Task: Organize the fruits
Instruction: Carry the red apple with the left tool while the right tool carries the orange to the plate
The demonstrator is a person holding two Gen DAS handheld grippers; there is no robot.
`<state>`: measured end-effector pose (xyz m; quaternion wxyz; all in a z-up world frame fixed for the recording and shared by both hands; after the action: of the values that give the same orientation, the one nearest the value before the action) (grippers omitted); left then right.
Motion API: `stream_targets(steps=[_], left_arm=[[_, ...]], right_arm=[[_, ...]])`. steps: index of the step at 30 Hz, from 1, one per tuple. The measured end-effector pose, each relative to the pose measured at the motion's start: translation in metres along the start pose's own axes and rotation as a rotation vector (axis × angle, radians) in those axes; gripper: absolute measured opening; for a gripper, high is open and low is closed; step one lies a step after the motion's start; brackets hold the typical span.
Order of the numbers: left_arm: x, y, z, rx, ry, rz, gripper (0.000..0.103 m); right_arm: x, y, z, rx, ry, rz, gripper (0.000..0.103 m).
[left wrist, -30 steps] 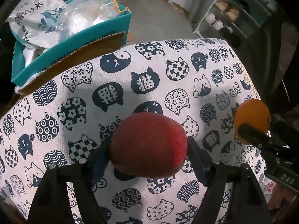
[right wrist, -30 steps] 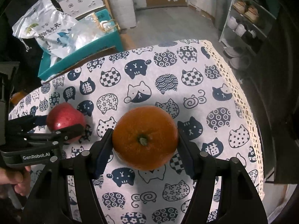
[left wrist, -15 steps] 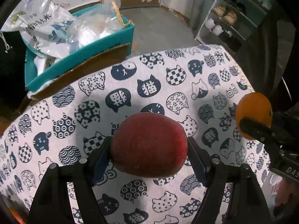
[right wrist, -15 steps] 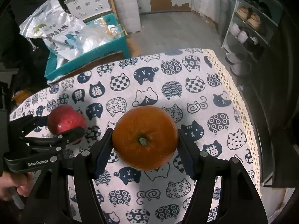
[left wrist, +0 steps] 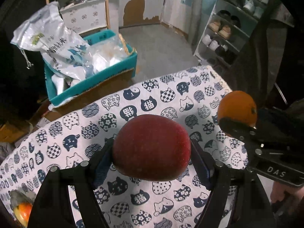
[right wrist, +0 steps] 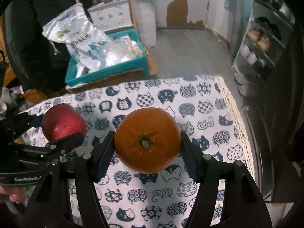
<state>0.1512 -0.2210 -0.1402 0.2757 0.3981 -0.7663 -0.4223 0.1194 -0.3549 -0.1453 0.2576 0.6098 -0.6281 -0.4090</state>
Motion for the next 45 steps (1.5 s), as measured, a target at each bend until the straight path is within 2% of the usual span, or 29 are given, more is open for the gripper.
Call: stream_targets(steps=[5,12,16,21,33,45], left_arm=[[0.003,0.033,0.005,0.049,-0.045,-0.048,0.079],[-0.001,0.068,0.015,0.087,-0.04,-0.053,0.079],[-0.004,0.091,0.025,0.122,-0.053,-0.086,0.079],[-0.017,0.113,0.038,0.141,-0.023,-0.096,0.079],[-0.054,0.151,0.074,0.174,0.052,-0.127,0.079],[-0.105,0.173,0.121,0.172,0.141,-0.171,0.079]], right_arm=[[-0.015,0.025,-0.004,0.038,0.029,-0.026,0.066],[-0.038,0.057,-0.006,0.074,0.056,-0.068,0.066],[-0.051,0.073,-0.006,0.095,0.076,-0.1,0.066],[-0.066,0.087,-0.003,0.101,0.097,-0.128,0.066],[-0.11,0.098,0.001,0.105,0.156,-0.19,0.066],[-0.179,0.091,0.01,0.093,0.254,-0.267,0.066]])
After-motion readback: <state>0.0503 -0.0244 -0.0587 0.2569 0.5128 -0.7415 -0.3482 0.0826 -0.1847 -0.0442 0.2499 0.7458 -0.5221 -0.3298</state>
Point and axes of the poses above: each gripper's, at about its wrist camera, not at the fingertips, and y roughly against the way its jaws point, x to its right, z to its underside, the point moved 2 cm from there along -y, roughly the way its jaws point, and after that the axes turned 6 degrees about -y, right-handed, at the moved point
